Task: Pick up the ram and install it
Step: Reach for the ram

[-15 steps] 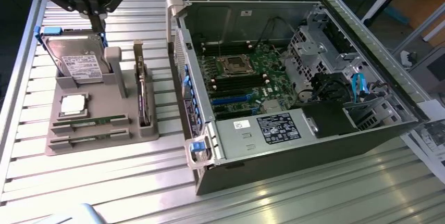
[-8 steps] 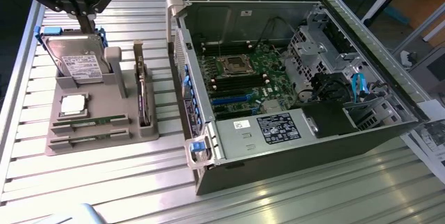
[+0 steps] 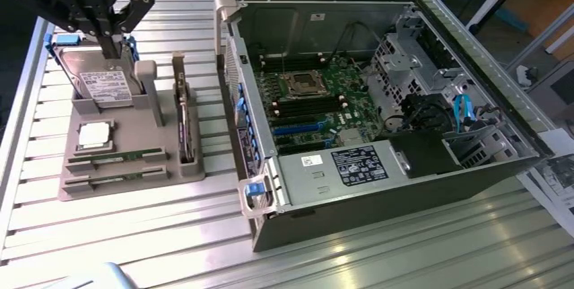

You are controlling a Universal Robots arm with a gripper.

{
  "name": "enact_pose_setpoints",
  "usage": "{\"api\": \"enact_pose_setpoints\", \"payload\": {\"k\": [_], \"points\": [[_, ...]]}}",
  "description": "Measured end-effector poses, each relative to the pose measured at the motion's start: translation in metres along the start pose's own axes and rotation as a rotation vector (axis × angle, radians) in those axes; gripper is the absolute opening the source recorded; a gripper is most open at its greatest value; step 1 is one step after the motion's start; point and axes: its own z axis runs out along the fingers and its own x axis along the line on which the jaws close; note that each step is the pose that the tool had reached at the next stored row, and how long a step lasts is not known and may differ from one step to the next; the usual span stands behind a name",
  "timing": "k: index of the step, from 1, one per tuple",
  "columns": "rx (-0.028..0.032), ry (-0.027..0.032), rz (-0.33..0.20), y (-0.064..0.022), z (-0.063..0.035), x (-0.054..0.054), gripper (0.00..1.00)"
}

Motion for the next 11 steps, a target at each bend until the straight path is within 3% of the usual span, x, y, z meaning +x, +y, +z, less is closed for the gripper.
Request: {"api": "enact_pose_setpoints", "payload": {"k": [3, 7, 11], "points": [[0.0, 0.0, 0.0, -0.0188, -0.0006, -0.001, 0.11], [0.0008, 0.0, 0.0, -0.0323, -0.0008, -0.002, 0.11], [0.0009, -0.0001, 0.0, -0.0563, -0.0005, -0.004, 0.11]]}}
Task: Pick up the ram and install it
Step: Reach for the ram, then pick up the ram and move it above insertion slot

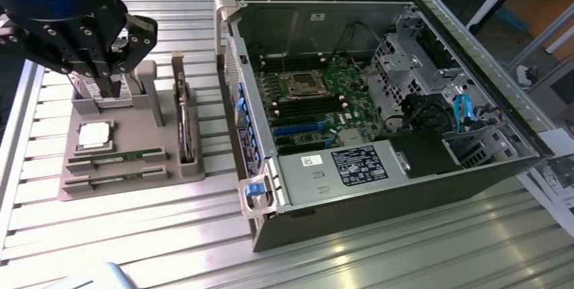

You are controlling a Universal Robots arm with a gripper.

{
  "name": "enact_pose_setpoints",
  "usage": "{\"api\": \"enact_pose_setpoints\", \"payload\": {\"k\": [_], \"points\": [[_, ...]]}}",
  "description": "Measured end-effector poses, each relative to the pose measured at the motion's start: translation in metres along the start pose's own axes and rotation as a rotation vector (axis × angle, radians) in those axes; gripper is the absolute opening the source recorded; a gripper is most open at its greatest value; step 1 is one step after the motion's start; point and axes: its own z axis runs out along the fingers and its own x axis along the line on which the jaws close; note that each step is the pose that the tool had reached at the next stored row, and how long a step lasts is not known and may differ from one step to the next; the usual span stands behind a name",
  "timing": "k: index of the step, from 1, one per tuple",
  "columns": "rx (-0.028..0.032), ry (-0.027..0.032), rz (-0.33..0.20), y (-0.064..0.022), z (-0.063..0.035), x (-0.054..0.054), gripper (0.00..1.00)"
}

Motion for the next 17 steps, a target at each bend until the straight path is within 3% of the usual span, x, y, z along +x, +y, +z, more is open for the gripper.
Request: {"api": "enact_pose_setpoints", "payload": {"k": [3, 17], "points": [[-0.0001, -0.0001, 0.0, -0.0146, 0.0006, -0.0011, 0.11], [0.0, 0.0, 0.0, -0.015, 0.0005, -0.0011, 0.11]]}}
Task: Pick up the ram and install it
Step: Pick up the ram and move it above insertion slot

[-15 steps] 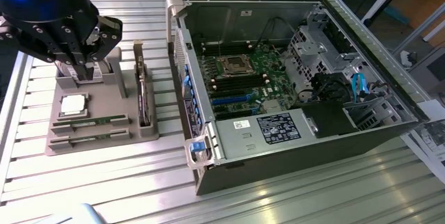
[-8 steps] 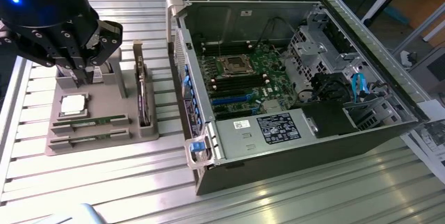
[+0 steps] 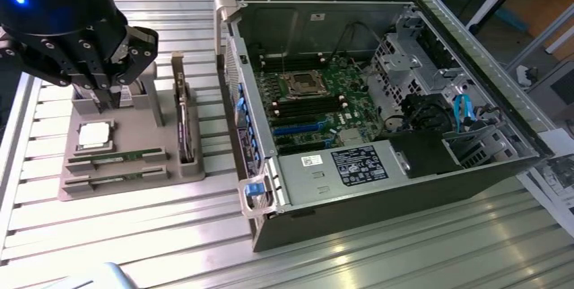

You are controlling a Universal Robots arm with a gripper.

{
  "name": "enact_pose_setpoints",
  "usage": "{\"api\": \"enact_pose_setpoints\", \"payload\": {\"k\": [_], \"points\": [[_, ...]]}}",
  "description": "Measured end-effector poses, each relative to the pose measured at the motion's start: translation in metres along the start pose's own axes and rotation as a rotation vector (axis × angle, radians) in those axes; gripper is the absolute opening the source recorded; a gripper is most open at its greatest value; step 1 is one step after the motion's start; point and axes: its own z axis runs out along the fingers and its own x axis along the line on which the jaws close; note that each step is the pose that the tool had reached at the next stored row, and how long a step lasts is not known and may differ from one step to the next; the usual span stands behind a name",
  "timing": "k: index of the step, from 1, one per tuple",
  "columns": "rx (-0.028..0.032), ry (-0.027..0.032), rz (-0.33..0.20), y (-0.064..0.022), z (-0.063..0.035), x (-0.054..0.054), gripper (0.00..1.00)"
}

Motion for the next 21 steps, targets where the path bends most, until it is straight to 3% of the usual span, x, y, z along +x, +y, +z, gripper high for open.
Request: {"api": "enact_pose_setpoints", "payload": {"k": [3, 6, 16, 21], "points": [[-0.0003, 0.0006, -0.014, 0.0, 0.0, 0.0, 0.11], [-0.003, 0.0057, -0.128, 0.0, 0.0004, 0.0, 0.11], [-0.0067, 0.0167, -0.382, -0.0001, 0.0011, 0.0, 0.11], [-0.0067, 0.0208, -0.474, -0.0001, 0.0013, 0.0, 0.11]]}}
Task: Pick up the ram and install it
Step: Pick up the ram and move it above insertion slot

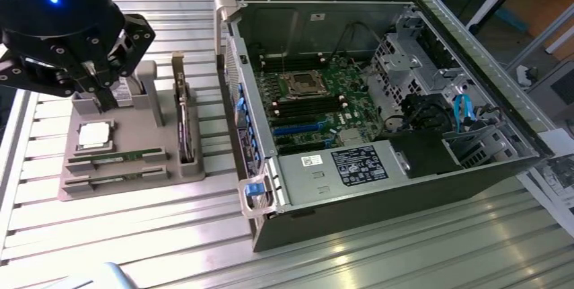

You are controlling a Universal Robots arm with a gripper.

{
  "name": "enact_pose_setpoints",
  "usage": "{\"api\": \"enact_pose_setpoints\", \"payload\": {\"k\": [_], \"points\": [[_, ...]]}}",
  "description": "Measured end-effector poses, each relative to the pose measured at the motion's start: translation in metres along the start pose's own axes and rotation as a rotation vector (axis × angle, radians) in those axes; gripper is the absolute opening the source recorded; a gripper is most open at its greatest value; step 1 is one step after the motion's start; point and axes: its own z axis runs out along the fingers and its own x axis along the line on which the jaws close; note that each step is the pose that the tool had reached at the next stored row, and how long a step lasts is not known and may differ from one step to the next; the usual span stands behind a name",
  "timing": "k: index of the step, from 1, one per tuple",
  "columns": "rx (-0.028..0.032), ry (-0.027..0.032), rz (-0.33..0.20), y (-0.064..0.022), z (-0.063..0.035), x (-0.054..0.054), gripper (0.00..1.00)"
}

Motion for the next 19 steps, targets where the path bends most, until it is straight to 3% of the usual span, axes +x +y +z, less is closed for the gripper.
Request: {"api": "enact_pose_setpoints", "payload": {"k": [6, 13, 15, 19], "points": [[0.0033, 0.0078, -0.13, -0.0001, 0.0002, -0.0001, 0.11], [0.0252, 0.0248, -0.257, -0.0001, 0.0018, 0.0, 0.11], [0.0294, 0.0291, -0.295, -0.0001, 0.0023, 0.0, 0.11], [0.0305, 0.0335, -0.398, -0.0002, 0.0037, 0.0001, 0.11]]}}
